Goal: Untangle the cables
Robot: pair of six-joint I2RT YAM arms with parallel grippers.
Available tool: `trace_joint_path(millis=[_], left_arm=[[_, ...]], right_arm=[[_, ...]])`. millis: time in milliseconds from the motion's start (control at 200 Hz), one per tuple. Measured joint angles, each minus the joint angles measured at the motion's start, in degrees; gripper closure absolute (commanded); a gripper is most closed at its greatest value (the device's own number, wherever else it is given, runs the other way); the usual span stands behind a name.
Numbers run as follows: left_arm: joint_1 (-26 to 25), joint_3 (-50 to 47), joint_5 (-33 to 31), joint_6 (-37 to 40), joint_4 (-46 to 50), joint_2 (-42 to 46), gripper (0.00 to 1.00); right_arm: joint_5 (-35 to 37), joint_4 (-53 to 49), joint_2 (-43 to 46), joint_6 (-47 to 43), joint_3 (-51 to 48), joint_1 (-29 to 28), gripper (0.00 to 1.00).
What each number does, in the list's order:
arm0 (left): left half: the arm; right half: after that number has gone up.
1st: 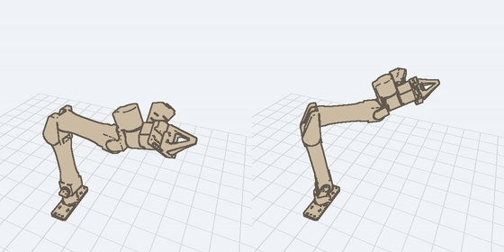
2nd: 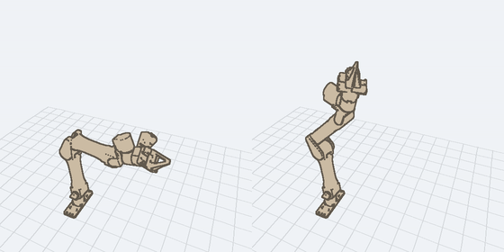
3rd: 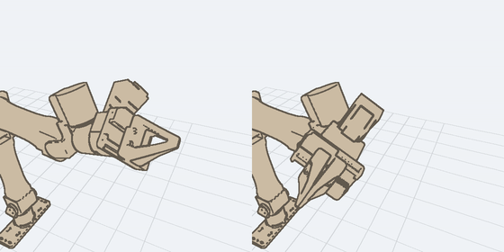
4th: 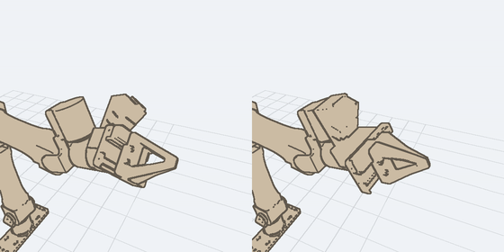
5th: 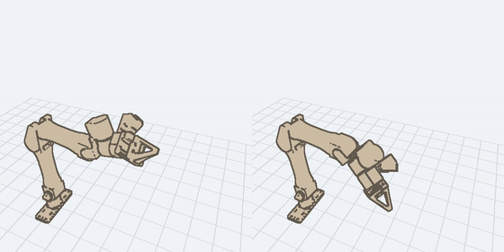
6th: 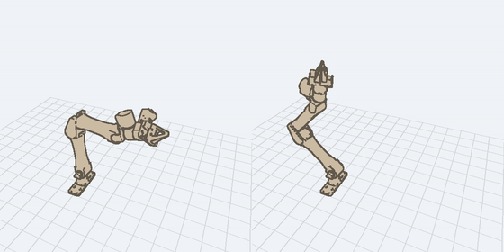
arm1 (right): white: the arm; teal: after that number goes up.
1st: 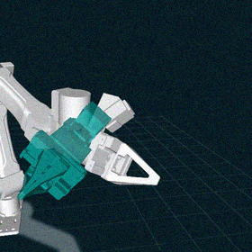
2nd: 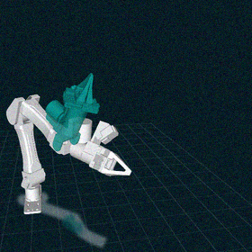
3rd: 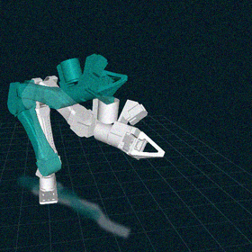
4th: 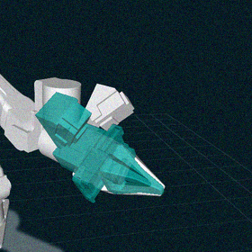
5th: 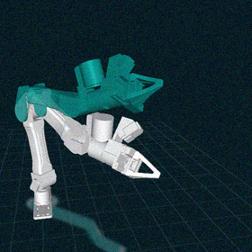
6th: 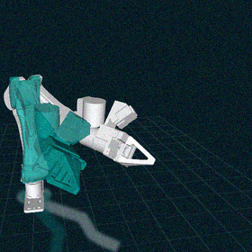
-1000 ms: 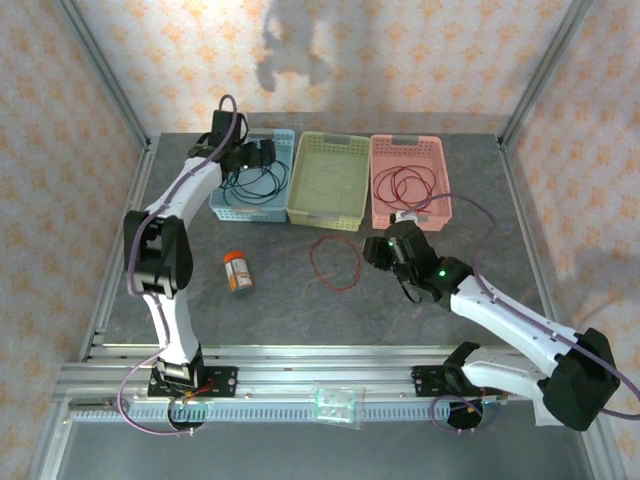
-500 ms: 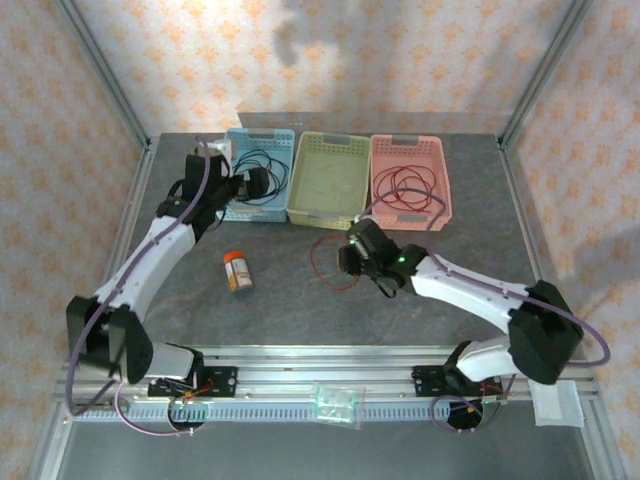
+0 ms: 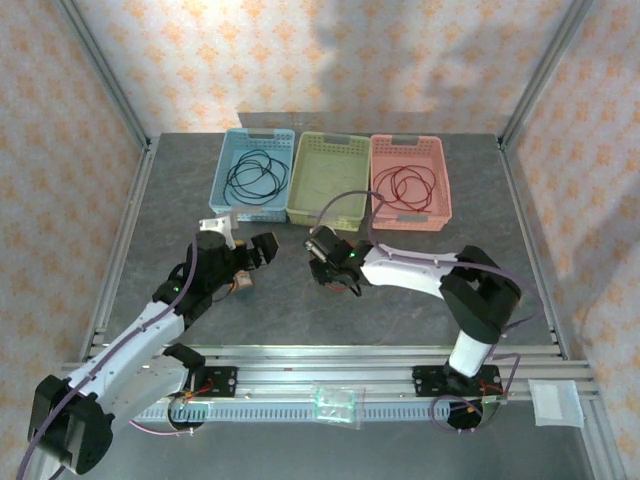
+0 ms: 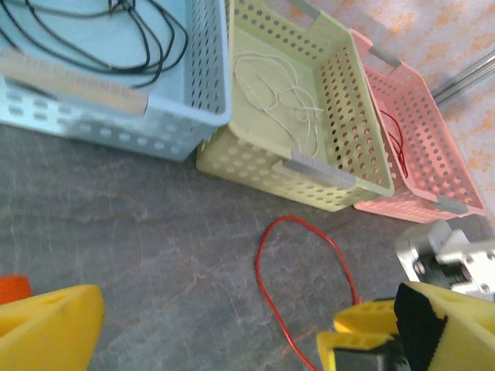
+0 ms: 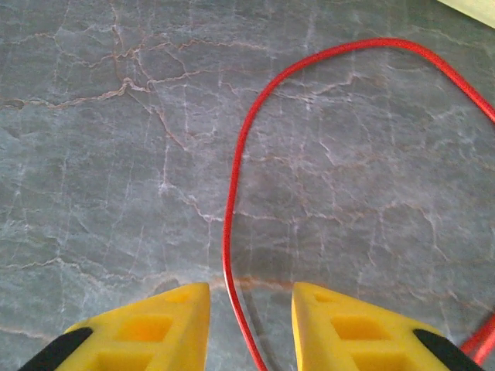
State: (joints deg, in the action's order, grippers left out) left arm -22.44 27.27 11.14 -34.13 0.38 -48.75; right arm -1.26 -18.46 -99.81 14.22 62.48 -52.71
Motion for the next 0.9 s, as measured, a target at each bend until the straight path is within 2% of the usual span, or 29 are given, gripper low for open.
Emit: trace_joint_path(millis=[330,726,896], left_arm=[[-2.56,-7.65,0.66,-7.96,-8.85,1.86,0.05],[-2.71,-7.45,0.85,-8.02,-10.86,1.36,0.05],[-2.71,-6.47,0.96,-7.85,-11.21,-0.15,0.06]], right_arm=[[2.56,2.69,-5.60,-5.84,1.77,-2.01,0.67],[4.07,5.86,-8.92,-6.82,2.03,-2.12,0.69],[4.11,5.90,-8.92,-6.73,2.03,-2.25,0.73]])
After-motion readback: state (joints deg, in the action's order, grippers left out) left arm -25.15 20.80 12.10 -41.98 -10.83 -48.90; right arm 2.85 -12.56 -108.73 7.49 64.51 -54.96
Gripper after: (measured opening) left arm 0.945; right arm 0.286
